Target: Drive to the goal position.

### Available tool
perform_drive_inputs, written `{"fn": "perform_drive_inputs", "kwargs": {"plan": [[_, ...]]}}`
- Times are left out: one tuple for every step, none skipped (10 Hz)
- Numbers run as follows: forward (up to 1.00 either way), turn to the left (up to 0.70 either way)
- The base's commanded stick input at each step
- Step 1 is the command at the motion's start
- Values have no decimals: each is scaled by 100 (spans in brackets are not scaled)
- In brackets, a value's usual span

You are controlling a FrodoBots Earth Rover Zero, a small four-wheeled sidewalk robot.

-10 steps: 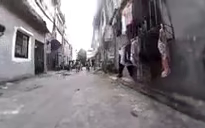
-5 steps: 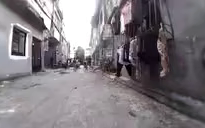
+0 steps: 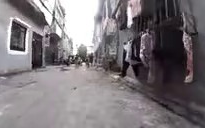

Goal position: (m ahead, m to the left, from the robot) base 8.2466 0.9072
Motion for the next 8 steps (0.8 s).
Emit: {"fn": "perform_drive_inputs", "kwargs": {"plan": [[100, 0], [100, 0], [100, 0], [100, 0], [100, 0], [100, 0], [100, 0], [100, 0]]}}
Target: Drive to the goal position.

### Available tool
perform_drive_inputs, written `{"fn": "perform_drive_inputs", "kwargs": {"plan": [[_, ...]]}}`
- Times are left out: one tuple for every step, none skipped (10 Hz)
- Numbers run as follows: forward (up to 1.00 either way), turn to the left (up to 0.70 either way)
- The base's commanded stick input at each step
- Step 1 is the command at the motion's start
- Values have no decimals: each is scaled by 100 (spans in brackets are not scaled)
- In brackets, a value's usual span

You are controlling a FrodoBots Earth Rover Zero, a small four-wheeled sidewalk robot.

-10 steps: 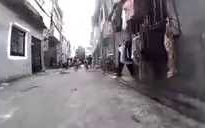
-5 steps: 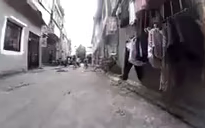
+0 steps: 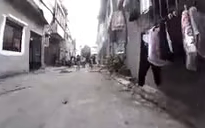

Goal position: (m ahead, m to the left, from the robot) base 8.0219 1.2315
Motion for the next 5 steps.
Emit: {"fn": "perform_drive_inputs", "kwargs": {"plan": [[100, 0], [100, 0], [100, 0], [100, 19], [100, 27]]}}
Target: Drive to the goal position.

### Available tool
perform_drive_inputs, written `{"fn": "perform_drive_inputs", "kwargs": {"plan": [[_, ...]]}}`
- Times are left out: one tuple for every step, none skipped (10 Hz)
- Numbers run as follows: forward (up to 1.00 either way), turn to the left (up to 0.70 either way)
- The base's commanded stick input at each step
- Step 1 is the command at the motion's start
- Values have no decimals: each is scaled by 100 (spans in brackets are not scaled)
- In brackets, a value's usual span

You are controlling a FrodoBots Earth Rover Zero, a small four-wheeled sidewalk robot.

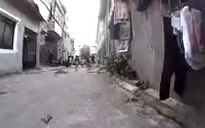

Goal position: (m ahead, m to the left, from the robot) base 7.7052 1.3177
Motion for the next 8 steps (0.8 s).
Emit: {"fn": "perform_drive_inputs", "kwargs": {"plan": [[100, 27], [100, 27], [100, 14], [100, 0], [100, 0], [100, 0], [100, 16], [100, 27]]}}
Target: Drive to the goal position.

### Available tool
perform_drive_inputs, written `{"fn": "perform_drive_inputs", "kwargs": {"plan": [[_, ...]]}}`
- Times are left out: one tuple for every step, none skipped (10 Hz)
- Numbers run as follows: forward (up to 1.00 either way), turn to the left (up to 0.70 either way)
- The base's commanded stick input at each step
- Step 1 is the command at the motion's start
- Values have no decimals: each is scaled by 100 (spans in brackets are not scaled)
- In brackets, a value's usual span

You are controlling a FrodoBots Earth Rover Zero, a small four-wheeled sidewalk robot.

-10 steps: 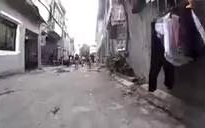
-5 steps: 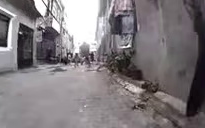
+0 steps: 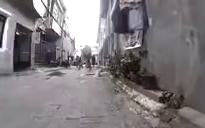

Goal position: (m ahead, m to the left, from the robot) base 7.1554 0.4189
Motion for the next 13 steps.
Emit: {"fn": "perform_drive_inputs", "kwargs": {"plan": [[100, 24], [100, 0], [100, 0], [100, 4], [100, 27], [100, 27], [100, 27], [100, 21], [100, 0], [100, 0], [100, 22], [100, 0], [100, 0]]}}
